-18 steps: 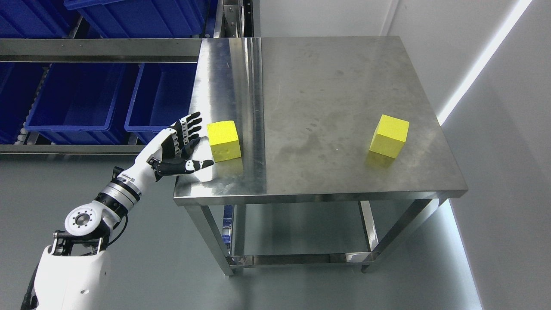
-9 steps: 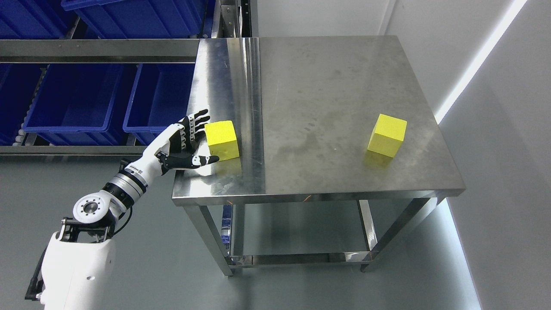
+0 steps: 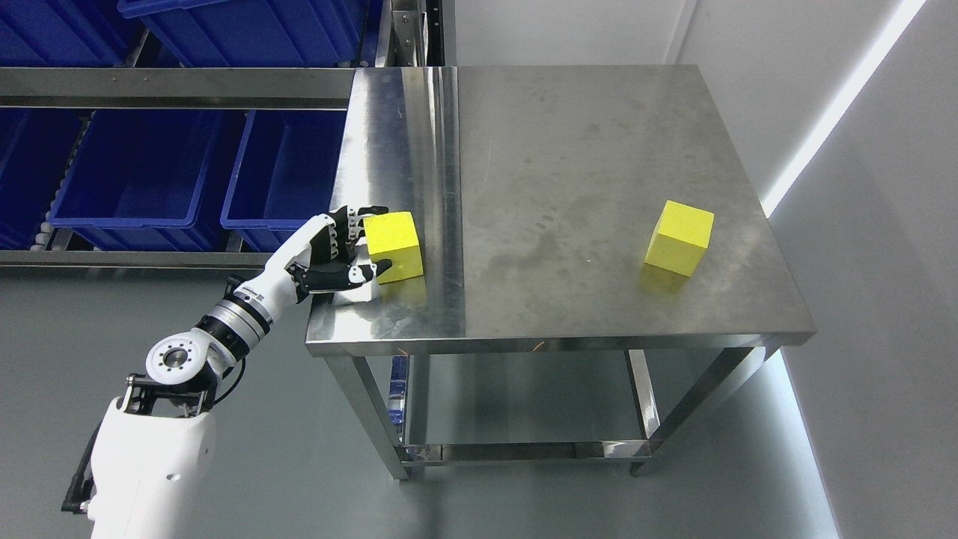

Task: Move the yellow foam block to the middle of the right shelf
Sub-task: 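Close the left hand around the yellow foam cube, then lift the held cube up off the table with the left hand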

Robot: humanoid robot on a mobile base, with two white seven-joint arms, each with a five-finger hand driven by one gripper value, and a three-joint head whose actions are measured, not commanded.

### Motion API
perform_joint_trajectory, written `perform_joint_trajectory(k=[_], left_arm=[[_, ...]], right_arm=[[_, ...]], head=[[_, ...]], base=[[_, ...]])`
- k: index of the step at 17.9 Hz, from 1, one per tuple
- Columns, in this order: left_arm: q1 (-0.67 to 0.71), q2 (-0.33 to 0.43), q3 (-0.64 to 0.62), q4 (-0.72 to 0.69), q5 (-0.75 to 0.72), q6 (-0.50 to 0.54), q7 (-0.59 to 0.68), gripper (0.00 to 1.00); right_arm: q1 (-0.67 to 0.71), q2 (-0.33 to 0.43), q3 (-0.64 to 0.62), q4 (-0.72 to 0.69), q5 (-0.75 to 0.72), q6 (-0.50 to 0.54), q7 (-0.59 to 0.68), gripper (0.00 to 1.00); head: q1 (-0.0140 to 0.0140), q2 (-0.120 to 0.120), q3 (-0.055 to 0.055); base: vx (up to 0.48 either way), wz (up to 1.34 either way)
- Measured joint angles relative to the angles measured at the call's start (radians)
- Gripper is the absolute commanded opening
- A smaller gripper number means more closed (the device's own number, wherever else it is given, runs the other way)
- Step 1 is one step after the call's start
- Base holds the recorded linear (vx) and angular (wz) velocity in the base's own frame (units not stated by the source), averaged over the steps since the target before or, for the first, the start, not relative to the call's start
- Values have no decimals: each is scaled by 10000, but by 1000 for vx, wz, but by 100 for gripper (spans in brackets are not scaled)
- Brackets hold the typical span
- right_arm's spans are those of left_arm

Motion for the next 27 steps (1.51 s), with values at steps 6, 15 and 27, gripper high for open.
perform_joint_trajectory(k=[6,15,27], left_arm=[[108,-674,651,208,49,-910,-503,1],[4,-1342,1959,56,1387,-4203,-376,2],[116,-1685,3121,-364,1843,-4958,-39,2]], right_arm=[[0,0,0,0,0,2,0,100],[0,0,0,0,0,24,0,100],[-1,0,0,0,0,10,0,100]], head=[[0,0,0],[0,0,0],[0,0,0]], base=[[5,19],[0,-5],[11,82]])
